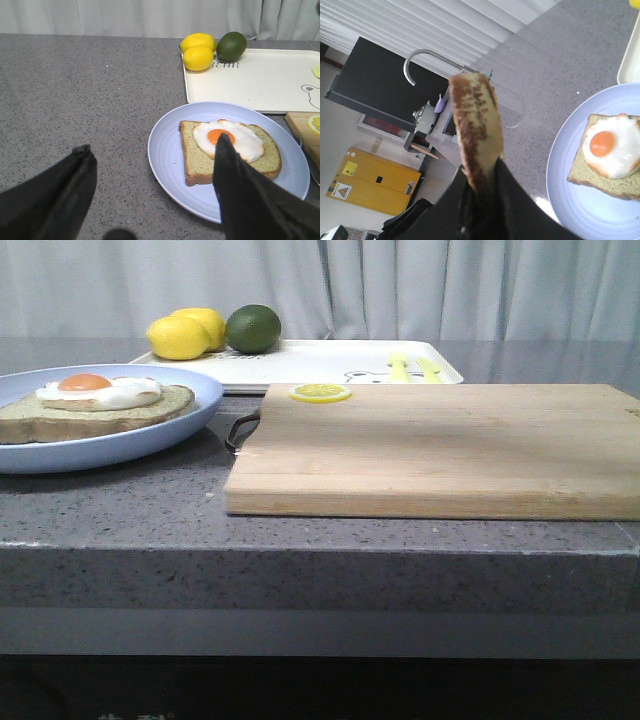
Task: Place bread and move sandwich to tray
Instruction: 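Carry the bread slice with the right gripper over the egg toast, then lower the bread onto the egg toast and open the right gripper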
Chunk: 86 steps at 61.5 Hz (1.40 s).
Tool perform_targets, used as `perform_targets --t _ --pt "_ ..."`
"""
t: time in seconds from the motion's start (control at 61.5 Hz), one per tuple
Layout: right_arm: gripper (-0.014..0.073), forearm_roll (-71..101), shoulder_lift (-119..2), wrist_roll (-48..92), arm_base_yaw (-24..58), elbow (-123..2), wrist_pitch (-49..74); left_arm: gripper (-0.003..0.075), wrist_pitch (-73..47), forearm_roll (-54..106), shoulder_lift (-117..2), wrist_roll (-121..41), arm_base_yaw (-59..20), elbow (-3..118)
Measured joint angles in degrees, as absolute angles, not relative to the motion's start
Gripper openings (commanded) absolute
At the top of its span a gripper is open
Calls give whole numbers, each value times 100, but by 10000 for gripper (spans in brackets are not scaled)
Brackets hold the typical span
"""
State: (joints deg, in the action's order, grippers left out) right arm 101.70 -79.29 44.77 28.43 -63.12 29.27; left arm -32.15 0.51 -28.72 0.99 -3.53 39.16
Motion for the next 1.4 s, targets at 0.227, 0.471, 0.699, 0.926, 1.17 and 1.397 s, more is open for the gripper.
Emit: perform_targets --t 0.227,0.471,0.699,0.926,1.17,1.397 --pt "-68 10228 -8762 4461 3280 -7074 2790 491 -3215 51 -2872 99 -353 3916" --pt "-68 10253 -9828 3673 3511 -7794 2655 491 -3215 51 -2872 99 -353 3916" --pt "-68 10267 -10756 3146 3559 -8264 2598 491 -3215 51 -2872 99 -353 3916" --pt "-64 10267 -11193 3047 3559 -8317 2485 491 -3215 51 -2872 99 -353 3916" --pt "109 10281 -11233 3035 3559 -8317 2388 491 -3215 51 -2872 99 -353 3916" --pt "356 10221 -11233 3035 3415 -8317 2662 491 -3215 51 -2872 99 -353 3916"
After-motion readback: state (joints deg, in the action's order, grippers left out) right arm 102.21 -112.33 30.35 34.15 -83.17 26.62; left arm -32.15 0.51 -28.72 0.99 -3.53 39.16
